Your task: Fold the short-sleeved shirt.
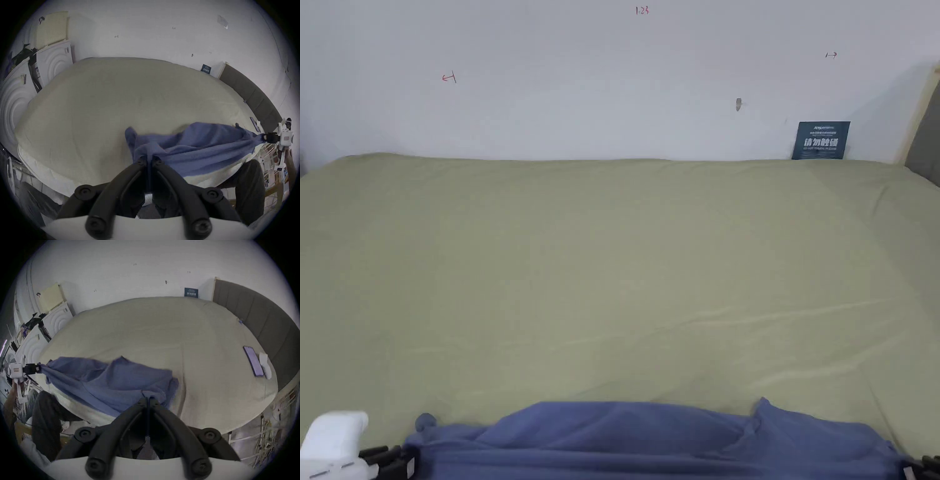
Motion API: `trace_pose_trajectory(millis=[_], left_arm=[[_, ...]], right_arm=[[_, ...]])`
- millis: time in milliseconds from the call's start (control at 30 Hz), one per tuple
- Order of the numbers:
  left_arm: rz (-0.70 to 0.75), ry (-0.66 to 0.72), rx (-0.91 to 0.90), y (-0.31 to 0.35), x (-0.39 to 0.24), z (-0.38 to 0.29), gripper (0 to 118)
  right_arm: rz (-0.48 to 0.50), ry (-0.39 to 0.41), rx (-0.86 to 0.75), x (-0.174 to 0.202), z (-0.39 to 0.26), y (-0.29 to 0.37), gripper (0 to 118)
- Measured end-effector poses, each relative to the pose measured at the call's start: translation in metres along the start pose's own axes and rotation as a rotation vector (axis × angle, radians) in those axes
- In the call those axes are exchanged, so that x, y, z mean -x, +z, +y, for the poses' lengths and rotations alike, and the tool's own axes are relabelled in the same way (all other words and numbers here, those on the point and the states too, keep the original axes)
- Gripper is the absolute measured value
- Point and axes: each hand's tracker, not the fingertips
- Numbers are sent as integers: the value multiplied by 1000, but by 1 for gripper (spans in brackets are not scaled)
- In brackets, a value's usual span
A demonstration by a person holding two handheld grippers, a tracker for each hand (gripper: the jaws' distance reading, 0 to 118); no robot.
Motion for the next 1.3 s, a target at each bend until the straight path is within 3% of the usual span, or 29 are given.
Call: trace_pose_trajectory(millis=[100,133,167,200,233,400,467,500,533,567,600,767,1033,1167,1300], left_arm=[[4,10,32,-12,6,-11,5],[-2,13,46,-15,6,-12,20],[21,8,68,-21,9,-15,55],[33,0,90,-24,10,-16,95],[26,3,71,-23,10,-17,118],[45,17,-68,9,-18,12,117],[39,3,-166,29,-46,29,102],[23,-4,-216,38,-61,37,84],[43,-5,-284,48,-78,44,48],[56,-12,-355,59,-97,51,21],[73,-16,-426,67,-114,56,9],[145,-63,-690,104,-181,59,9],[168,-117,-797,125,-203,57,9],[112,-100,-684,121,-170,67,9],[-110,108,-311,86,-86,79,9]], right_arm=[[-4,-3,35,-1,-9,-13,4],[-3,-13,51,-2,-9,-16,7],[-27,-9,69,-5,-10,-22,17],[-54,-4,88,-9,-9,-27,46],[-65,-9,91,-9,-7,-27,89],[-33,-43,-39,8,22,2,92],[-49,9,-151,36,40,21,90],[-73,32,-231,50,48,30,89],[-81,39,-352,67,55,41,71],[-89,51,-444,79,59,48,37],[-142,42,-549,92,63,54,6],[-141,5,-740,146,68,74,6],[-222,58,-838,177,57,89,6],[-261,78,-858,181,54,91,6],[-253,68,-863,182,48,96,6]])
